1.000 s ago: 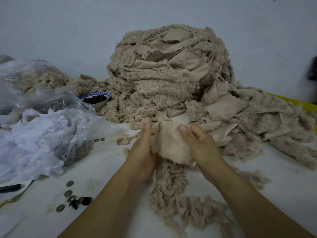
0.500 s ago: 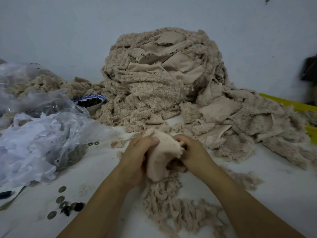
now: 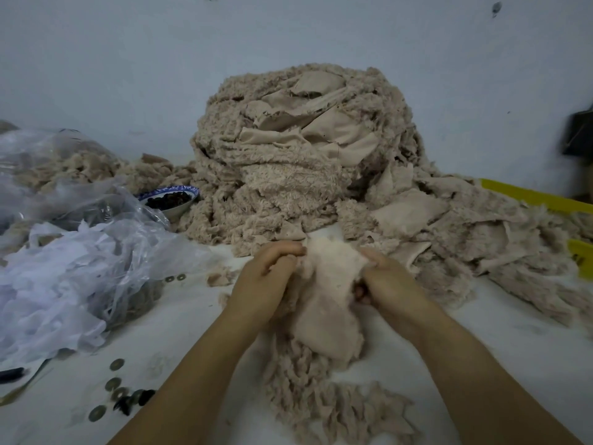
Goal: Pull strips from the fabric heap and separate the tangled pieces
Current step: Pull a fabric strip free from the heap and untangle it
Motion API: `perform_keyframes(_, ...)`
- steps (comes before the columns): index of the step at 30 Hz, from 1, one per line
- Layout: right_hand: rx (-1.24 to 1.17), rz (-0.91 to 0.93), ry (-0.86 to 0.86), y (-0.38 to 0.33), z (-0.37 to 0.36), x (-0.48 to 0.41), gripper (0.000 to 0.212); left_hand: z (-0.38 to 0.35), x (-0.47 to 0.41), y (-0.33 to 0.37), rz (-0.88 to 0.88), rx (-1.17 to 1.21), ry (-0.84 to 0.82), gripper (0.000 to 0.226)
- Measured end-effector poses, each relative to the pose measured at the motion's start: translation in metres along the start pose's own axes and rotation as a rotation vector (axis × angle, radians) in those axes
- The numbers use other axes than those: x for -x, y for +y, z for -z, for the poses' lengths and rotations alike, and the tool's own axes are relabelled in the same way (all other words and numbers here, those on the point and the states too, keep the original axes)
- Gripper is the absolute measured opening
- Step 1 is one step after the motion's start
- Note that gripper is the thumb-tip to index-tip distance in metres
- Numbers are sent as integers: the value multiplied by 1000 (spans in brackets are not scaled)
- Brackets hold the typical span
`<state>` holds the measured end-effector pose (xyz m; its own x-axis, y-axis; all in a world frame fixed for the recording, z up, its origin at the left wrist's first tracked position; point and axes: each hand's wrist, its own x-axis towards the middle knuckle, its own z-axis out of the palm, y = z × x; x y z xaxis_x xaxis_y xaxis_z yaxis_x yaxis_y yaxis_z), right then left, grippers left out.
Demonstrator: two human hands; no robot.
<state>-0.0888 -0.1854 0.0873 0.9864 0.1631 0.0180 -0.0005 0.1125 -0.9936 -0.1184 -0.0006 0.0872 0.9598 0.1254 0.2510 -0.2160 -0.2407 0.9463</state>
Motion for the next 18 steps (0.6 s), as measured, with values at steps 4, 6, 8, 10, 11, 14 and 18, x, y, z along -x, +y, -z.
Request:
perform_keyframes(4, -935, 54, 206, -15, 44, -19, 27, -8, -19, -6, 69, -235, -61, 26)
perform_keyframes(6, -858, 70, 275, -6, 45, -19, 40, -20, -31, -9, 37, -371, -191, 25)
perform_keyframes(8, -499, 99, 321, 9, 32, -17, 55, -35, -45, -13, -28, -567, -295, 36)
perform_keyframes(10, -149, 83, 326, 17, 16, -13, 47, -50, -53, -18, -51, -776, -392, 49)
perform_keyframes(11, 10, 70, 307, 20, 9, -13, 38, -56, -53, -22, -46, -868, -431, 52)
perform_keyframes(14, 376, 83, 192, 27, 4, -11, 32, -58, -43, -33, -111, -900, -469, 45)
perform_keyframes(18, 619, 123, 129, 27, 2, -11, 37, -35, -20, -42, -224, -569, -144, 44)
